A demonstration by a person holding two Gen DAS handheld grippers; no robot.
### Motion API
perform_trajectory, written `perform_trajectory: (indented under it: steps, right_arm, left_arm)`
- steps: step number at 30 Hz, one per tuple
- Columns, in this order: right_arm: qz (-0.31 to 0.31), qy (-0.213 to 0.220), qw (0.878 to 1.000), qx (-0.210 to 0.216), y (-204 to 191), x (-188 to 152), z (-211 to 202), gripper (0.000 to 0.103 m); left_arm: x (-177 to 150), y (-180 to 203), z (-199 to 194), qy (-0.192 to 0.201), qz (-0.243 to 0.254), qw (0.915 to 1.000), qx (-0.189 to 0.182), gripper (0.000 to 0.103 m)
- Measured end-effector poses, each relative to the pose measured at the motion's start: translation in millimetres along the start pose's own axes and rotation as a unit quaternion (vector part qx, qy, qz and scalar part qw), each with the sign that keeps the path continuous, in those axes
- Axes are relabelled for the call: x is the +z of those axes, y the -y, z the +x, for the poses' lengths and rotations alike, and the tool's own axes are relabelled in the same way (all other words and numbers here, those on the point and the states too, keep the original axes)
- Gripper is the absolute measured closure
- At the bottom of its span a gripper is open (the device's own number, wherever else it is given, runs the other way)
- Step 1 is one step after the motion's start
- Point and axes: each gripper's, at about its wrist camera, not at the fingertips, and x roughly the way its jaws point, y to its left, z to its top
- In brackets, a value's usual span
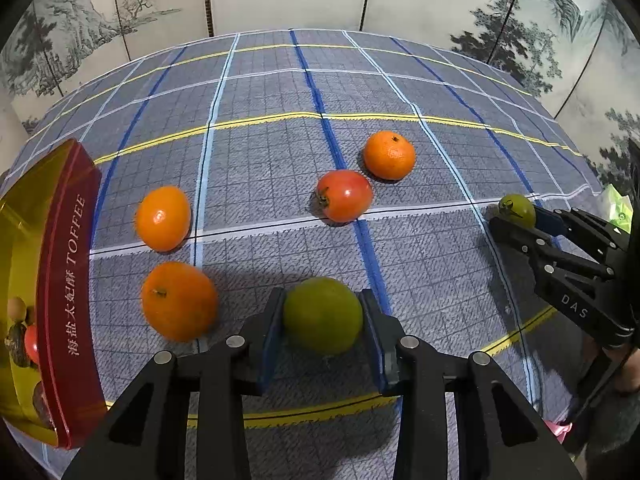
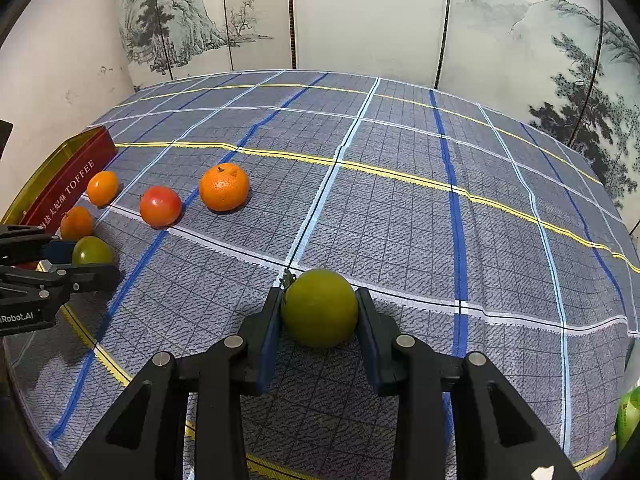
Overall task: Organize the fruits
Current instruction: 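Grasp another green tomato with the left tool while the right holds its green tomato, then carry the green tomato over the tin with the left tool and release it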
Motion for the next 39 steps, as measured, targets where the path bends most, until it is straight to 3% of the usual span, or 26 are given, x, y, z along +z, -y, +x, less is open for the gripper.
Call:
perform_trajectory:
  steps: [19,30,39]
  right_arm:
    - [-0.003,-0.003,1.0,-0.005,-2.2,-1.2,2.4,0.071]
    - [-0.003,-0.003,1.0,-0.005,-1.9,-1.2,2.4,0.07]
    - [-0.003,-0.003,1.0,-0.004,-2.0,-1.5,2.6,0.071]
  left_arm:
    - [3.4,-42.5,-55.6,0.044,-0.038,0.9981,0.016,0.066]
    - [-3.6,-109.6,-85.2,0.07,-0.088,0.9912,0.071,0.066]
    - [-26.3,-178.3,-100.3,0.068,-0.145,0.9798,0.12,0.066]
